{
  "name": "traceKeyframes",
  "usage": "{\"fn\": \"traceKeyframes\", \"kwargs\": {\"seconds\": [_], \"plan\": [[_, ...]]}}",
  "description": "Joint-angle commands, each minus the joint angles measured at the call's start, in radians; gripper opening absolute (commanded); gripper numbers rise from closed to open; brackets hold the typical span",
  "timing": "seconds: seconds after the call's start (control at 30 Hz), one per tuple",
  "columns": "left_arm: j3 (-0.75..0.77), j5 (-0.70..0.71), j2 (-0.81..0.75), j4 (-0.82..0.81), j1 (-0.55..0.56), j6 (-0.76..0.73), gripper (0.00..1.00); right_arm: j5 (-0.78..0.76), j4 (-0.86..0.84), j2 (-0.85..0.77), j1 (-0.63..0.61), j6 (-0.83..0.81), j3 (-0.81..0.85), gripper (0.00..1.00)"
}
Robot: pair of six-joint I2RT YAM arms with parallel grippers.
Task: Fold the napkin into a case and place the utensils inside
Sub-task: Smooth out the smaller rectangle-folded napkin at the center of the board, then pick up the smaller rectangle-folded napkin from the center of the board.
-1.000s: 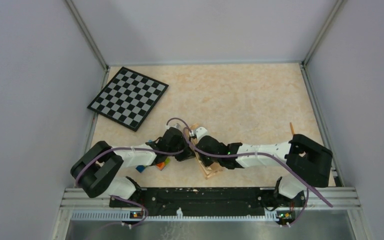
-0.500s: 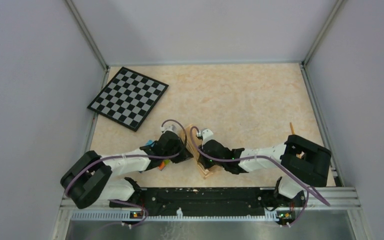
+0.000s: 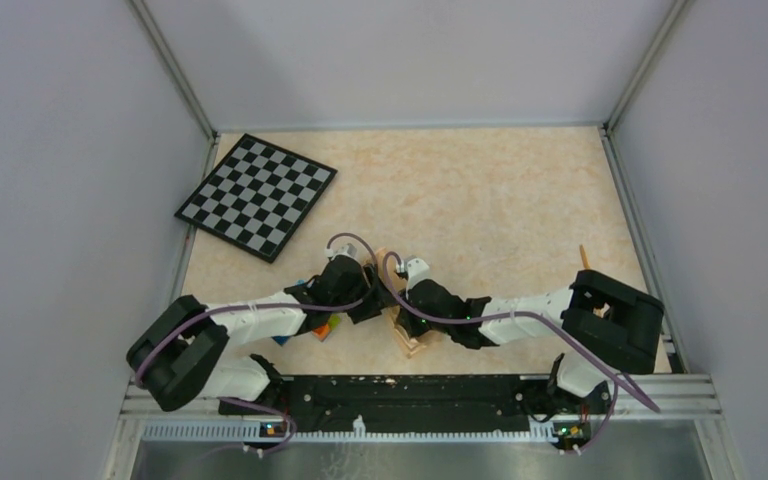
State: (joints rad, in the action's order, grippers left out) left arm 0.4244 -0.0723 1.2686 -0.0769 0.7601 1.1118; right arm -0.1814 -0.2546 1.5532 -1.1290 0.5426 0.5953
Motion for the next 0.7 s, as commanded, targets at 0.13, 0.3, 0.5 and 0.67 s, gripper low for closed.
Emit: {"fn": "traceKeyframes", "kwargs": {"seconds": [0.13,0.3,0.5,0.67], "plan": [[0.056,0.045,0.174,0.037,0.025,0.091,0.57,0.007,0.031,-0.016,0.01,-0.02,-0.022,0.0],[0.057,0.105,0.146,0.057,0.033,0.097,0.12,0.002,0.032,-0.026,0.01,-0.032,-0.019,0.02],[0.083,0.115,0.109,0.114,0.033,0.096,0.0,-0.079,0.114,-0.08,-0.035,-0.087,0.025,0.48],[0.095,0.088,0.061,0.15,0.033,0.13,0.0,-0.158,0.084,-0.121,-0.108,-0.2,0.041,0.69]]}}
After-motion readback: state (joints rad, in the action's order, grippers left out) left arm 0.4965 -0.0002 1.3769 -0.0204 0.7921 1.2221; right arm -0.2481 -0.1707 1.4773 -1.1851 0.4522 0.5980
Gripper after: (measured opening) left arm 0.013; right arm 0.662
